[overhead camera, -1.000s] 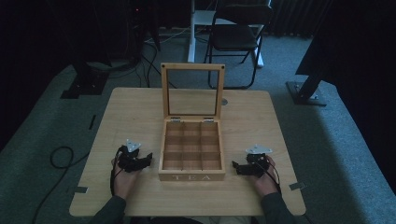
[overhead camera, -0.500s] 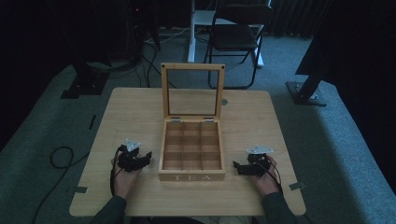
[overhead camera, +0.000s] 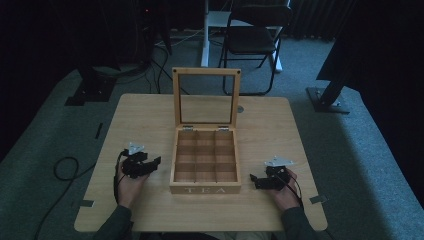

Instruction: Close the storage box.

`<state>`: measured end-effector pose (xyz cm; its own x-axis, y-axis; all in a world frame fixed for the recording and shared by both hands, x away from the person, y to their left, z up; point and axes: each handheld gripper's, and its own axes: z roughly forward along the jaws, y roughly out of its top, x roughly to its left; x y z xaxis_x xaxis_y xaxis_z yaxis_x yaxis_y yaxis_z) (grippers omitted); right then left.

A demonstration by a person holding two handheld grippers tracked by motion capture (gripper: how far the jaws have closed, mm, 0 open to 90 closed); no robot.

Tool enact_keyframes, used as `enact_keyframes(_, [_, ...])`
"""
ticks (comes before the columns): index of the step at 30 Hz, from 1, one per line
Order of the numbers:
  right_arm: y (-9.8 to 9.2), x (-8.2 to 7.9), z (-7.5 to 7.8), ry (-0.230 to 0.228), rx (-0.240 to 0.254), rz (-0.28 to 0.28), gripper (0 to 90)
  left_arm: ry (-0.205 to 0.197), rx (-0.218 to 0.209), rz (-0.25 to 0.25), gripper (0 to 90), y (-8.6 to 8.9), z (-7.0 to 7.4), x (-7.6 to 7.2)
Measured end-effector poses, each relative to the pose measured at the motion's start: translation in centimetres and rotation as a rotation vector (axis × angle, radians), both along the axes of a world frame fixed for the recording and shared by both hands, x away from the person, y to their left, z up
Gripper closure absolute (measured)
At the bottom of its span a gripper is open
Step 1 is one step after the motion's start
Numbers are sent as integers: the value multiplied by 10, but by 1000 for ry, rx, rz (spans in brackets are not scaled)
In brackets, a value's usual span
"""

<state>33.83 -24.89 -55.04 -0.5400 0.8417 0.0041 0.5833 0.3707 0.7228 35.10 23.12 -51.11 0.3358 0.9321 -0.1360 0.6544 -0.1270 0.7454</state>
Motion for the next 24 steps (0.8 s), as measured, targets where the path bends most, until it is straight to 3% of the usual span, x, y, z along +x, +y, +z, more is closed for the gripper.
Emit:
enact_keyframes(14, [1,-2,0,2,2,7,119,-9,-21,-86,293,-5,13,1])
enact_keyframes(24, [1,-1,0,1,1,3,120,-47,-4,-104,294,-7,37,6])
